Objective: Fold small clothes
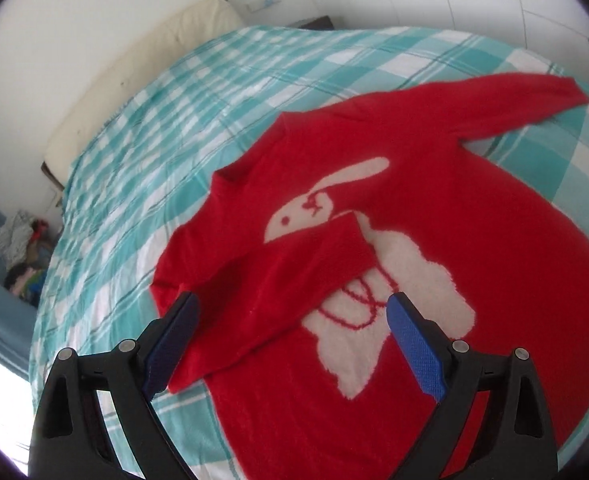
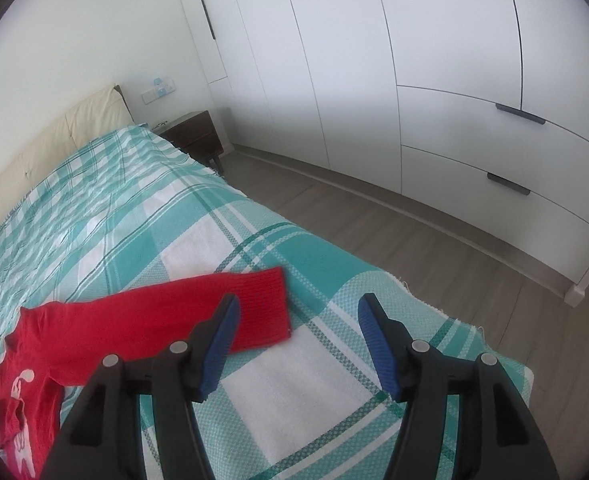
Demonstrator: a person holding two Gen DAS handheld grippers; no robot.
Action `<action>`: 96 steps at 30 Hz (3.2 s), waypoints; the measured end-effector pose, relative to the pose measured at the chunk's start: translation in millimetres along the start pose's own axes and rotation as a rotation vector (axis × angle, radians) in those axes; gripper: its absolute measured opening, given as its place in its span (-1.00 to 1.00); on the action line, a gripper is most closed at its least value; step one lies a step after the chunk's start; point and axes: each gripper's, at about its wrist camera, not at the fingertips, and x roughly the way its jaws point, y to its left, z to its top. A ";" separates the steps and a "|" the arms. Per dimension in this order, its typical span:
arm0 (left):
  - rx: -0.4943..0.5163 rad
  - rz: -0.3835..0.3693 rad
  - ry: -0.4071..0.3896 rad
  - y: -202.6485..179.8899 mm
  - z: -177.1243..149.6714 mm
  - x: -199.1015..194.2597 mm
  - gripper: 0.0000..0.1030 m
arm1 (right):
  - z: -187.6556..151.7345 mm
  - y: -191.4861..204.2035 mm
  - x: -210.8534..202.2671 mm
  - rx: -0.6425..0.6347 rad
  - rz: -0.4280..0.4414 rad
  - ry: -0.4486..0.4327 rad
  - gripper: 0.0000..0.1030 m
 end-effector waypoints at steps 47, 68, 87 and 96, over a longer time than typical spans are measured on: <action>-1.458 0.252 0.295 290.9 -347.3 25.8 -0.88 | -9.4 54.8 1.1 -0.203 0.056 -0.042 0.19; -1.303 0.510 0.044 255.0 -292.4 -62.9 0.79 | -5.0 48.9 -2.4 -0.174 0.006 -0.078 0.70; -1.010 0.232 0.020 167.7 -216.6 -28.0 0.89 | -0.4 45.5 -10.3 -0.158 -0.003 -0.137 0.71; -0.999 0.231 0.053 163.4 -216.0 -21.4 0.89 | 2.0 39.0 -8.5 -0.123 0.001 -0.132 0.71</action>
